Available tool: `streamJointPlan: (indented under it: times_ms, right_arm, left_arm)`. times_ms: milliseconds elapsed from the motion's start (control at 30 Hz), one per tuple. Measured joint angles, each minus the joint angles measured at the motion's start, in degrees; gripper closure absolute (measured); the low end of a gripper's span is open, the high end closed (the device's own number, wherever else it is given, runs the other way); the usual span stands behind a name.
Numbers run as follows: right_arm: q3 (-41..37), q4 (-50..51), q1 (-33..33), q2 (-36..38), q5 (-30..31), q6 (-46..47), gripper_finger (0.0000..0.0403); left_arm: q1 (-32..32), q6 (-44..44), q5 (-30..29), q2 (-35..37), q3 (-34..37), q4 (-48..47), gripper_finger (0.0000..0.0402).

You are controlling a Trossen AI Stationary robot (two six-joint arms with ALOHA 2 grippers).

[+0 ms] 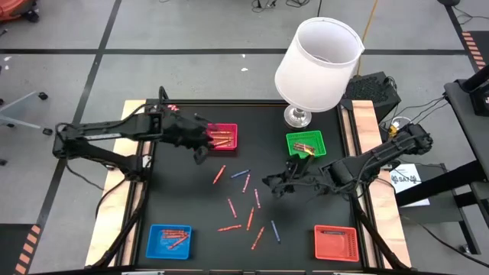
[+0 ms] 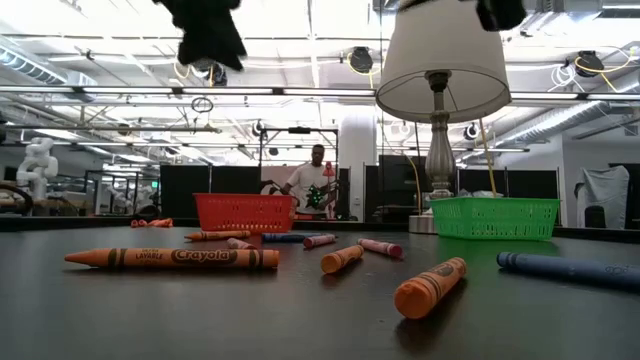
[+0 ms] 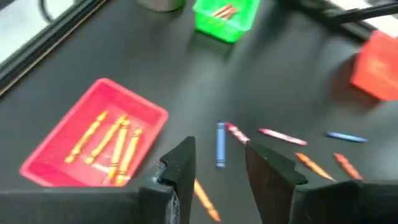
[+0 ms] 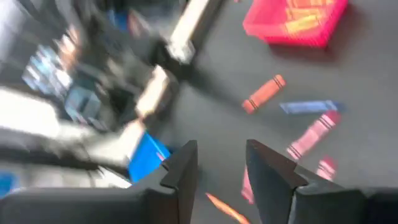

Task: Sort crayons
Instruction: Put the red crayon into the green basket

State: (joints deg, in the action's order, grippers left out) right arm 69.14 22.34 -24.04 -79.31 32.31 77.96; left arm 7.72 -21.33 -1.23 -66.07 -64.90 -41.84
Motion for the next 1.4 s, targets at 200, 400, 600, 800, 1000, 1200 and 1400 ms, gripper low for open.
streamJointPlan:
  times_ms: [200,400,600,800,1000,1200,1400]
  right_arm:
    - [0.0,-9.9,1.5,0.0,13.0,-2.1,0.026]
    - [0.1,-8.5,3.5,-1.7,8.2,-1.3,0.0215]
    - [0.1,-2.9,3.9,-6.9,-0.5,8.0,0.0189]
    - [2.9,1.9,3.8,-12.9,-10.4,13.2,0.0188]
    - [12.9,16.3,4.6,-20.1,-16.5,12.9,0.0188]
    - [18.7,19.7,5.5,-26.6,-21.5,11.2,0.0188]
    - [19.4,20.0,5.6,-30.5,-22.1,10.0,0.019]
  left_arm:
    - [-9.3,-6.8,1.4,6.9,0.1,3.2,0.0262]
    - [-19.1,-11.7,-1.1,12.8,0.1,5.4,0.0262]
    - [-25.9,-12.9,-3.2,15.2,0.1,5.1,0.0262]
    - [-28.9,-14.2,-3.3,15.0,0.1,4.9,0.0262]
    - [-29.0,-14.1,-3.3,14.6,0.1,4.9,0.0262]
    - [-29.0,-14.0,-3.4,14.1,0.1,4.8,0.0262]
    - [-29.0,-14.3,-3.5,13.5,0.1,4.8,0.0262]
